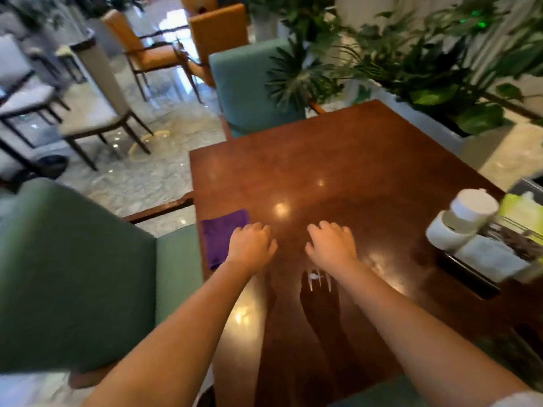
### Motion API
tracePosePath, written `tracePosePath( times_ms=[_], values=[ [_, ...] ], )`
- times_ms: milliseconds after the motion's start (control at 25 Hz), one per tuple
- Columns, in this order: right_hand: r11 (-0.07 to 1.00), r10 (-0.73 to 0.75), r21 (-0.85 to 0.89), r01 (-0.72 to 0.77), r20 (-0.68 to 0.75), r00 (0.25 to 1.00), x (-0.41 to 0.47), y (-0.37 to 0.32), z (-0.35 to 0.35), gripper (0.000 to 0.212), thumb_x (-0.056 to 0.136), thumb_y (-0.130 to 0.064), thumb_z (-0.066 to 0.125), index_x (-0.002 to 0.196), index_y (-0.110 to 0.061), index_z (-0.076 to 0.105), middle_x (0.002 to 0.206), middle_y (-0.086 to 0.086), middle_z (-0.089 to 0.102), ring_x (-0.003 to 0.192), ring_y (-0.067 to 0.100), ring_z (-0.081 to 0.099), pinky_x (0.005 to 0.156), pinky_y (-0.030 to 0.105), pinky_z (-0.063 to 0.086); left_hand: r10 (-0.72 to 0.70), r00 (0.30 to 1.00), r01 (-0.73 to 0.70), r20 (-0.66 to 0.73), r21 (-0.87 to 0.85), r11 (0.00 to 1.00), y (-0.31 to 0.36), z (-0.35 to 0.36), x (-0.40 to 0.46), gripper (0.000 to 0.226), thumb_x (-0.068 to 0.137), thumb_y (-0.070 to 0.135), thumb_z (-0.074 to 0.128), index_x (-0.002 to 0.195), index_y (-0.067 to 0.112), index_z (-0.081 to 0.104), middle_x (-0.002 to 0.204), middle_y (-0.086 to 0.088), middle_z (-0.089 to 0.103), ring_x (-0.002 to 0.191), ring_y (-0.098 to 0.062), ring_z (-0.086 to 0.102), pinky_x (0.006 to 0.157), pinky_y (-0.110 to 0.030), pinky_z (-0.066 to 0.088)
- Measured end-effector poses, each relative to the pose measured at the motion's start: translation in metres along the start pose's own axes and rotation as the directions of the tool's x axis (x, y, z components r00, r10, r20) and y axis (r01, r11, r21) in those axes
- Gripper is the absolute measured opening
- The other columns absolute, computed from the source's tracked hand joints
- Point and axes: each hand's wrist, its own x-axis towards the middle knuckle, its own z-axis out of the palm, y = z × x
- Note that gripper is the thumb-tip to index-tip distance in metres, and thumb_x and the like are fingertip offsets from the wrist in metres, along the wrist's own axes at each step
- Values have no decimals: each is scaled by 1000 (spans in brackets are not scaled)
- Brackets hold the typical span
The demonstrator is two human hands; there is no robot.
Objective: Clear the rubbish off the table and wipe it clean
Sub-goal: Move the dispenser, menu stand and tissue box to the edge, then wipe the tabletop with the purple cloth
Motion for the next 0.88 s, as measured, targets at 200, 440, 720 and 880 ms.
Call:
tracePosePath(
  times_ms=[200,440,720,880],
  values=[
    [993,-120,9,121,-49,992,40,-68,16,30,89,-30,47,115,-18,53,119,7,57,114,28,49,92,44,39,-161,986,158,-44,-77,984,-79,-1,-29,24,91,31,48,95,9,56,97,-13,62,93,-33,58,77,-38,41],
    [969,-245,18,245,-18,969,93,-113,79,50,97,-28,38,144,-21,25,156,4,20,144,21,10,114,42,17,-280,960,277,12,-195,941,-137,61,-28,52,98,32,39,144,11,28,152,-11,31,141,-25,22,115,-38,18],
    [925,-379,45,378,172,909,144,-122,155,57,97,-27,40,147,-21,13,158,4,9,145,20,4,116,38,14,-206,970,225,126,-161,961,-158,138,7,55,100,27,34,148,13,11,158,-10,9,145,-25,3,116,-39,10],
    [926,-364,148,347,115,924,156,-119,162,44,94,-25,49,137,-20,41,150,4,35,140,20,23,110,34,29,-201,980,186,-10,-329,926,-165,139,12,41,89,14,59,129,4,53,136,-21,49,128,-38,40,107,-42,32]
  ],
)
